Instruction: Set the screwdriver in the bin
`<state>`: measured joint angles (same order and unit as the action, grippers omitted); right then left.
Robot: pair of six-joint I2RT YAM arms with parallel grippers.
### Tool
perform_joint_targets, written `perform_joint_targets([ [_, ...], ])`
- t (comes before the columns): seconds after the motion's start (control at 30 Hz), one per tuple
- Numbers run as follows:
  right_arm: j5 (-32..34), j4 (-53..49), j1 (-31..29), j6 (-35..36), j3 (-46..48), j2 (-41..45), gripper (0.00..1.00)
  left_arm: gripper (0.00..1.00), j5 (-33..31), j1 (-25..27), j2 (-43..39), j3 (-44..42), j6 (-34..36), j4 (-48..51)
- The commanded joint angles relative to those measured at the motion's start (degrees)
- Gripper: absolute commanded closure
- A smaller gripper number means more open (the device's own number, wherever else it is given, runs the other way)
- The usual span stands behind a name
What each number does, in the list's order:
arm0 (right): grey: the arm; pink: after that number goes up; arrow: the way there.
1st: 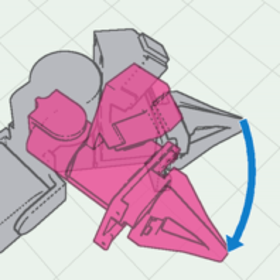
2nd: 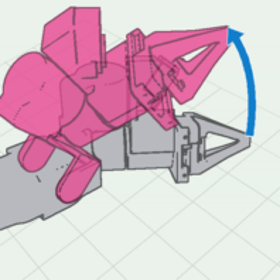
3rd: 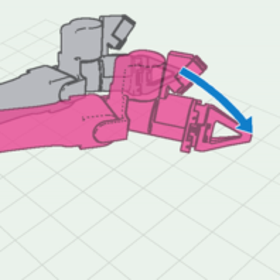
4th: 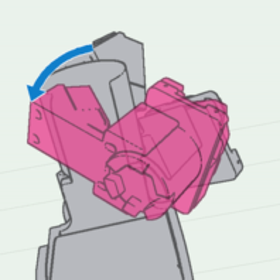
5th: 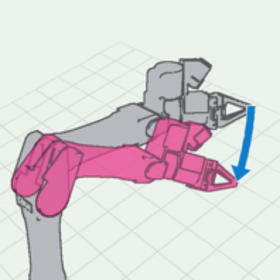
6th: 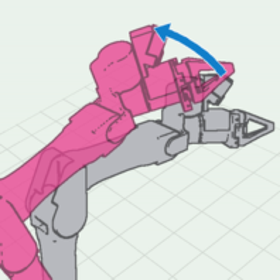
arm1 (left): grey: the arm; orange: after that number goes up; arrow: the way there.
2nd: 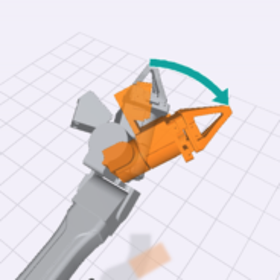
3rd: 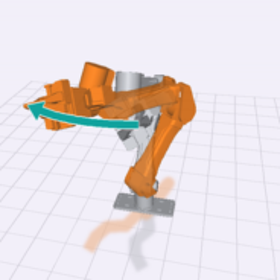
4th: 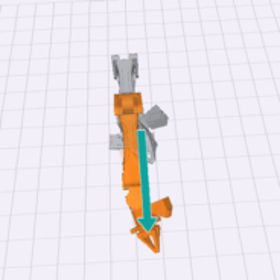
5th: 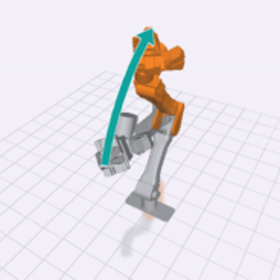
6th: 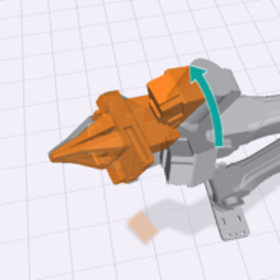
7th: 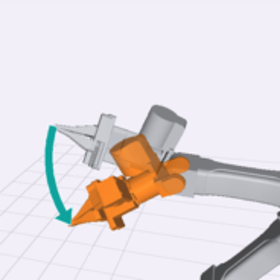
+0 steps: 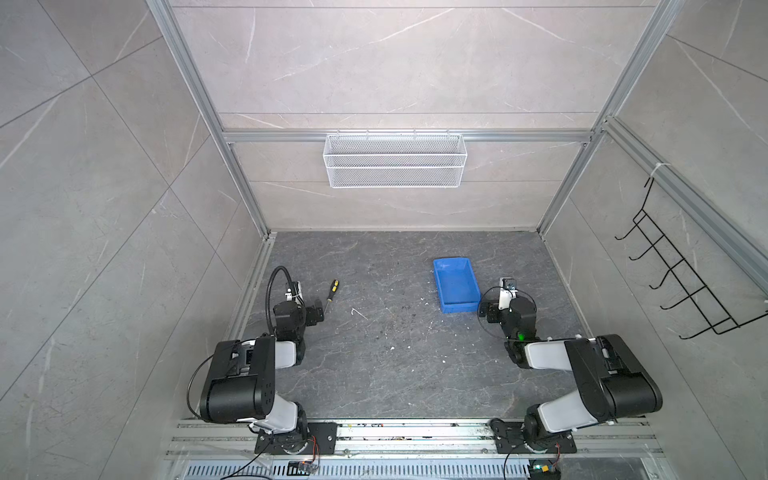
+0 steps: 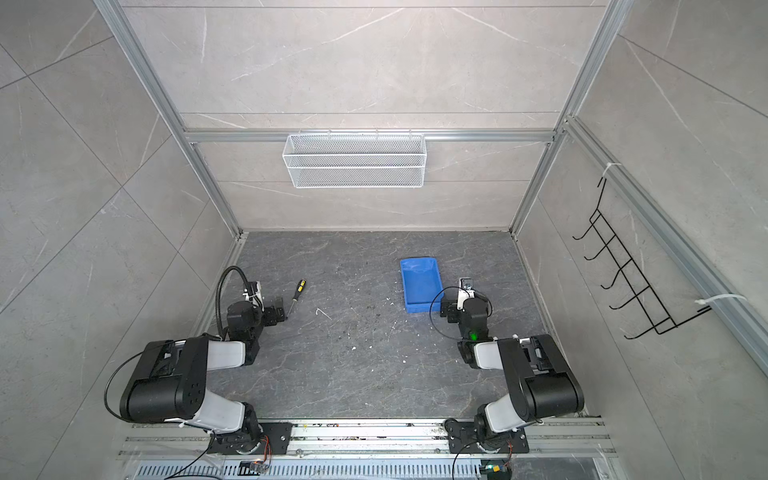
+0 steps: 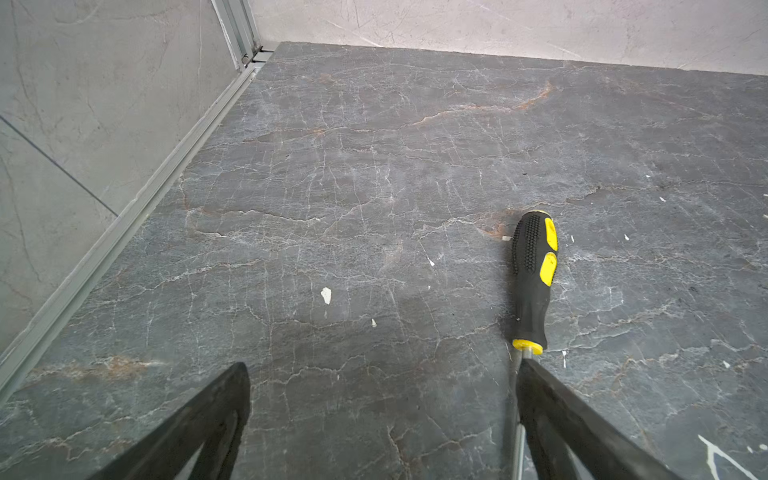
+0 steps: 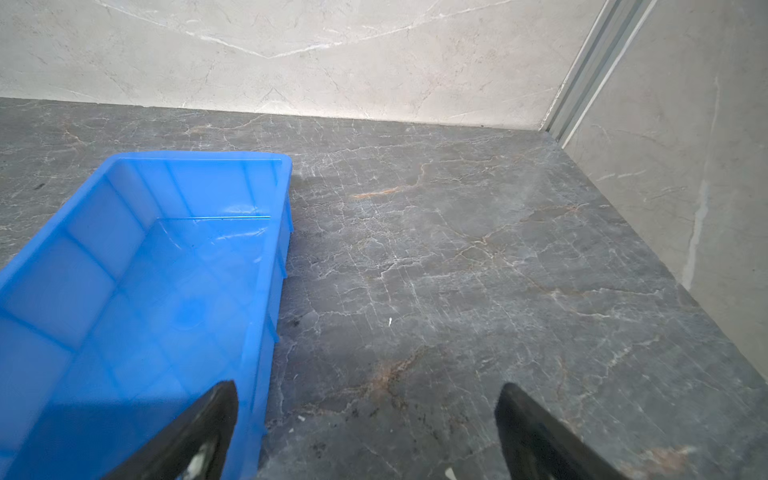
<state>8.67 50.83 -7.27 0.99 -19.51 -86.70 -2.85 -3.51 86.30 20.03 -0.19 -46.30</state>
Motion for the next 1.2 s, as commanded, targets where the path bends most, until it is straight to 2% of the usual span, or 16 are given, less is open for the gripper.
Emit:
perform_joint_targets([
  [0.0, -0.5, -0.2, 0.0, -1.0, -1.0, -0.4, 0.01, 0.00, 0.5, 0.1, -0.2, 0.9, -0.3, -1.6],
  [0.93, -0.7, 0.2, 0.1, -1.0, -0.7, -0.2, 0.01, 0.00, 0.5, 0.1, -0.5, 0.9, -0.2, -1.5],
  [1.17, -1.5, -1.9, 0.0, -0.2, 0.3, 4.8, 0.01, 0.00, 0.3, 0.7, -7.6, 1.4, 0.5, 4.9],
])
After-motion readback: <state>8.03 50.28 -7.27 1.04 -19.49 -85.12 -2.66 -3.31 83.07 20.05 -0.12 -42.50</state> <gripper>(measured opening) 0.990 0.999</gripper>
